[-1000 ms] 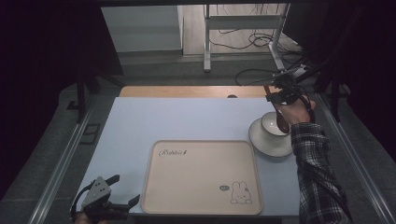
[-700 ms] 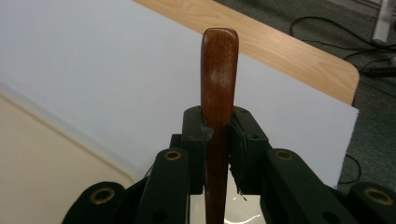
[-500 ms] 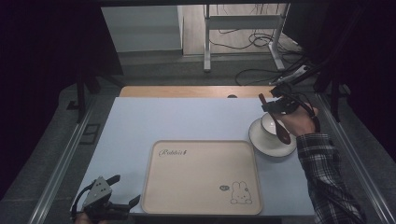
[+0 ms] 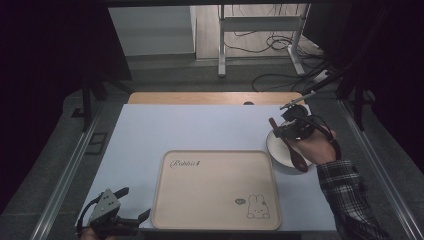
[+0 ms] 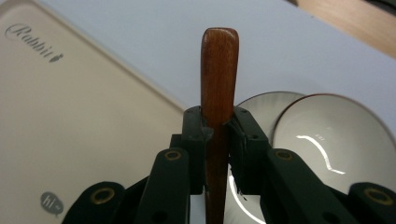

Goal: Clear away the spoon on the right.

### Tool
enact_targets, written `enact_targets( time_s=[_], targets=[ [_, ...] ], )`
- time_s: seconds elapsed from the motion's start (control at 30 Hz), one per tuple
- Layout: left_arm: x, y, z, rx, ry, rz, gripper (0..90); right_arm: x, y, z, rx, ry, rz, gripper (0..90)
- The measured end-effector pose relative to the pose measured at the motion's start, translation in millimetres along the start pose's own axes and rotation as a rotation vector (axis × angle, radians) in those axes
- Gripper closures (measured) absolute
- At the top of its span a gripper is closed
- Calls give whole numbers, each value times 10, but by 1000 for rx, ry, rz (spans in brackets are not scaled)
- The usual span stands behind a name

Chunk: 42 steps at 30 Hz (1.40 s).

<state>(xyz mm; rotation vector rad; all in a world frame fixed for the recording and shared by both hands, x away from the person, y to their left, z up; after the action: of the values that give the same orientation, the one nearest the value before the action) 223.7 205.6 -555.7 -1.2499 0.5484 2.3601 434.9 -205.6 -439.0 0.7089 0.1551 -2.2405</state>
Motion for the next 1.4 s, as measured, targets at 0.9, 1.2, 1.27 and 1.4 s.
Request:
enact_targets(
  time_s=[0.9, 1.2, 1.27, 1.4],
  targets=[
    [-10, 7, -20, 6, -3, -7, 3, 346, -1090, -624, -183, -127, 68, 774],
    [-11, 4, -20, 7, -2, -6, 3, 439, -1243, -863, -204, -149, 72, 771],
    [-12, 5, -20, 7, -2, -6, 3, 461, -1245, -890, -207, -151, 73, 760],
    [-11, 3, -20, 6, -2, -7, 3, 468, -1219, -871, -202, -142, 73, 662]
  ],
)
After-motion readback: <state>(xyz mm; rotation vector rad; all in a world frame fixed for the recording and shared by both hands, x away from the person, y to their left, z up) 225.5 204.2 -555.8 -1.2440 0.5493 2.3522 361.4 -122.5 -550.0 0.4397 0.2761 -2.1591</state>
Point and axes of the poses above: each handheld gripper's, and its own axes: z roughly backward along the jaws, x roughly out of its underside, y roughly to its right, the point moved 9 cm from there along -z, roughly forward along the jaws, and after that the axes turned 7 degrees about z, right-handed, at the moved point
